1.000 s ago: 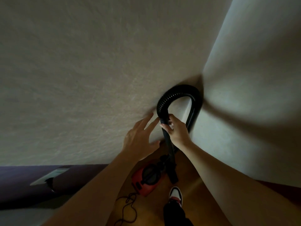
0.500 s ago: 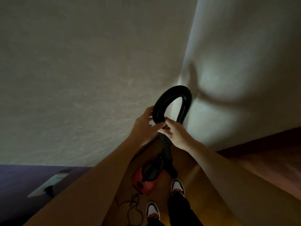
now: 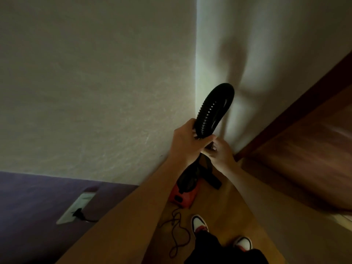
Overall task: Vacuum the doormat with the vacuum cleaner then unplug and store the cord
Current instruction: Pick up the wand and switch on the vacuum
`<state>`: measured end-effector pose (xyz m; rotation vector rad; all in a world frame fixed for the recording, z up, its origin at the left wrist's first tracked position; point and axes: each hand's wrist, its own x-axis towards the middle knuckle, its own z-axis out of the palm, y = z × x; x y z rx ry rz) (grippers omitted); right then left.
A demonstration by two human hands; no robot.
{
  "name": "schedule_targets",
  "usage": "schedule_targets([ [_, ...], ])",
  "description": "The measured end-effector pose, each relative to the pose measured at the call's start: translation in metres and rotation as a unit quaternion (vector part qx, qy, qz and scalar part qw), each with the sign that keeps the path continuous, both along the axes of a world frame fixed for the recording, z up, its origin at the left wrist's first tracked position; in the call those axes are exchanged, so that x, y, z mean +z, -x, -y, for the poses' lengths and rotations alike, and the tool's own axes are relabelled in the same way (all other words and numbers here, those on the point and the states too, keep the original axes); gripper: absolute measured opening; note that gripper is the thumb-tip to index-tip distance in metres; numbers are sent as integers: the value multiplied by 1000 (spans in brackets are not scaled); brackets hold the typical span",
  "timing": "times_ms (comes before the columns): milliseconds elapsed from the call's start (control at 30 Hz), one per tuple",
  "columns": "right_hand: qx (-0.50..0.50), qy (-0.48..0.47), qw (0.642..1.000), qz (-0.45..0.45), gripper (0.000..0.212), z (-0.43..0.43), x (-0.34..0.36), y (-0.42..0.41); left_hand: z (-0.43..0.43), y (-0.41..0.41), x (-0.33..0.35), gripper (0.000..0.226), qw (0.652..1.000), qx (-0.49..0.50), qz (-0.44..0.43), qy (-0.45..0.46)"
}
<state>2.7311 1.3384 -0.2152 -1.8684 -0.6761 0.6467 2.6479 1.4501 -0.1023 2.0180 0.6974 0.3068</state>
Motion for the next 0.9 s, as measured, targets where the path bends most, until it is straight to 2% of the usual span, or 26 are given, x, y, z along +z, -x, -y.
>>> schedule_targets([
  [100, -36, -55, 998, -22, 29, 23, -1, 12, 17, 4, -2, 40, 1000, 0, -8, -20],
  [200, -54, -69, 996, -10, 42, 49, -2, 17, 41, 9, -1, 37, 1000, -9, -8, -24],
  [267, -48, -60, 997, -6, 40, 70, -3, 18, 58, 12, -1, 35, 1000, -8, -10, -19],
  [367, -14, -16, 1000, -1, 17, 103, -2, 21, 86, 16, -1, 38, 1000, -7, -18, -2],
  [467, 3, 16, 1000, 15, 30, 136, 5, 25, 117, 18, 0, 38, 999, -11, -32, 2],
  [533, -5, 11, 1000, -12, 24, 159, 2, 32, 135, 19, -1, 36, 999, -5, -44, -10],
  [633, -33, 9, 999, -40, 28, 189, -5, 52, 160, 24, -10, 36, 998, 13, -54, -17],
  [733, -62, -3, 995, -79, 29, 213, -8, 76, 181, 31, -24, 35, 997, 31, -62, 12],
  [900, -49, -28, 991, -119, 35, 248, -2, 89, 206, 39, -33, 54, 995, 52, -62, 51],
])
